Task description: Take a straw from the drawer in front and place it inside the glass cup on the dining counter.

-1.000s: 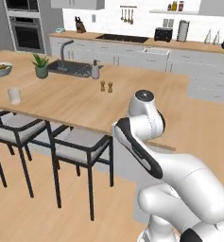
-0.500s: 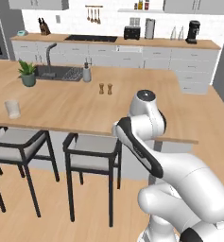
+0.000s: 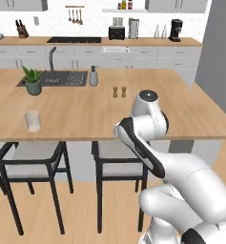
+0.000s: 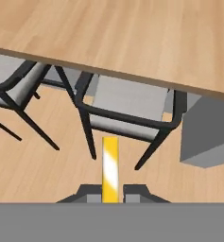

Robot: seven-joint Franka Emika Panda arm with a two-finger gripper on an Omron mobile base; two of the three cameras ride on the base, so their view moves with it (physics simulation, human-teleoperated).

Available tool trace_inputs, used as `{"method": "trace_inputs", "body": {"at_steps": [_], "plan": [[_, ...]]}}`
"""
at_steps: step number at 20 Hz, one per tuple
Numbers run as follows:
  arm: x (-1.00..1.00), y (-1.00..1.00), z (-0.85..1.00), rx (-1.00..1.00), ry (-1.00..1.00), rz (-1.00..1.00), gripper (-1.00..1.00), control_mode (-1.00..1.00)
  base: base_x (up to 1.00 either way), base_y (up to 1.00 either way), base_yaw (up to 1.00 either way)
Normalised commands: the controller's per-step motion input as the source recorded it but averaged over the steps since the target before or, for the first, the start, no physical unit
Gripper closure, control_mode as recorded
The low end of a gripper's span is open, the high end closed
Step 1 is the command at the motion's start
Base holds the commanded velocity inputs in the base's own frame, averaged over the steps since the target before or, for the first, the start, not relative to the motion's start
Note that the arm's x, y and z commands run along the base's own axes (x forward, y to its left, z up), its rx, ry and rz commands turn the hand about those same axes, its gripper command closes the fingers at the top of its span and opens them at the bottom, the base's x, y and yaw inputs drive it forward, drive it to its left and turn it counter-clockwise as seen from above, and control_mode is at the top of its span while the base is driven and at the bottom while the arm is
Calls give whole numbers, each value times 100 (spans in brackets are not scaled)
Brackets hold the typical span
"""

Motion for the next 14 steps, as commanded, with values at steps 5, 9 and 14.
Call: {"method": "trace_inputs", "body": {"at_steps": [5,9,14], "plan": [[0,0,0,0,0,0,100,100,-14,100,-33],[0,0,0,0,0,0,100,100,-29,100,-34],[0,0,0,0,0,0,100,100,-34,100,-33]]}}
